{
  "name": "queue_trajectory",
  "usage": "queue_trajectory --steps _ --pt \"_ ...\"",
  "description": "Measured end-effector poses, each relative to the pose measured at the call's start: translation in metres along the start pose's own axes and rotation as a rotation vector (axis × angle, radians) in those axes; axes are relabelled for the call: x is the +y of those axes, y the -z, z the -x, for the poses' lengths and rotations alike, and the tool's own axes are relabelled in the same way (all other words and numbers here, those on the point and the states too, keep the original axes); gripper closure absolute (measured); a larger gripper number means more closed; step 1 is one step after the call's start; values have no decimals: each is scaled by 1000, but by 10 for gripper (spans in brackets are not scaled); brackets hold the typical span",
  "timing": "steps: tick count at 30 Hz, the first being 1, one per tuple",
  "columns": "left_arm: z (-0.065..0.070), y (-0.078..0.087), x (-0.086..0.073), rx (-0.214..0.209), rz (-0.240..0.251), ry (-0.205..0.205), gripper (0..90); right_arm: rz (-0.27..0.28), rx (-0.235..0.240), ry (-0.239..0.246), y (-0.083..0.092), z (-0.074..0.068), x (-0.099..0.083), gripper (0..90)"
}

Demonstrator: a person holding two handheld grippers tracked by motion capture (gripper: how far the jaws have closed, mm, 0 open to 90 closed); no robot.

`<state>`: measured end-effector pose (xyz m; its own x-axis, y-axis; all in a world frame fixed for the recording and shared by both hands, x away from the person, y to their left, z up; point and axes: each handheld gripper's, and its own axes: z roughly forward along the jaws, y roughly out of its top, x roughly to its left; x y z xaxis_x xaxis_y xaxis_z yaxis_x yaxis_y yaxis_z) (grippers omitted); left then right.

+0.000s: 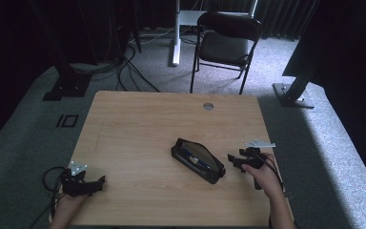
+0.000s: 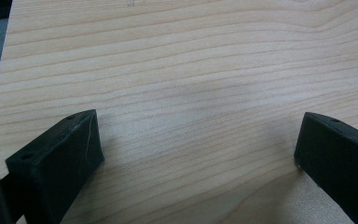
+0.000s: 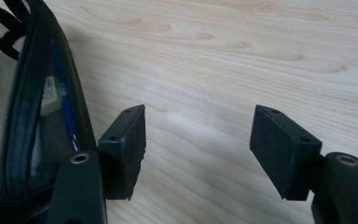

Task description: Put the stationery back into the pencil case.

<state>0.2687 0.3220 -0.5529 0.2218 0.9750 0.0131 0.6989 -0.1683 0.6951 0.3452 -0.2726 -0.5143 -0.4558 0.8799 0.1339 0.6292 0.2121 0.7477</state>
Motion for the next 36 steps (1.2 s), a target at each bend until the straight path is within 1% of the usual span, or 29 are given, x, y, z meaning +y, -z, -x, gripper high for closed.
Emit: queue_trajectory --steps 5,9,13,16,25,28,31,33,34,35,36 --pt "0 0 0 0 0 0 9 2 -14 -2 4 1 -7 338" --pt "0 0 0 0 0 0 9 8 -9 -11 6 2 -13 316" --pt "0 0 0 0 0 0 9 20 -26 -32 8 6 -18 279" --pt "0 0 0 0 0 0 9 22 -42 -34 9 8 -22 266" --pt "0 0 0 0 0 -2 9 57 -111 -65 17 12 -35 214" --pt "0 0 0 0 0 -2 9 29 -135 -83 21 10 -40 204" --pt "0 0 0 0 0 -2 9 26 -164 -75 23 9 -45 189" --pt "0 0 0 0 0 -2 9 18 -180 -97 25 8 -48 167" --pt "0 0 0 0 0 -2 9 11 -193 -110 25 7 -49 144" --pt "0 0 0 0 0 -2 9 6 -224 -116 25 6 -52 136" --pt "0 0 0 0 0 -2 9 9 -237 -116 26 5 -54 140"
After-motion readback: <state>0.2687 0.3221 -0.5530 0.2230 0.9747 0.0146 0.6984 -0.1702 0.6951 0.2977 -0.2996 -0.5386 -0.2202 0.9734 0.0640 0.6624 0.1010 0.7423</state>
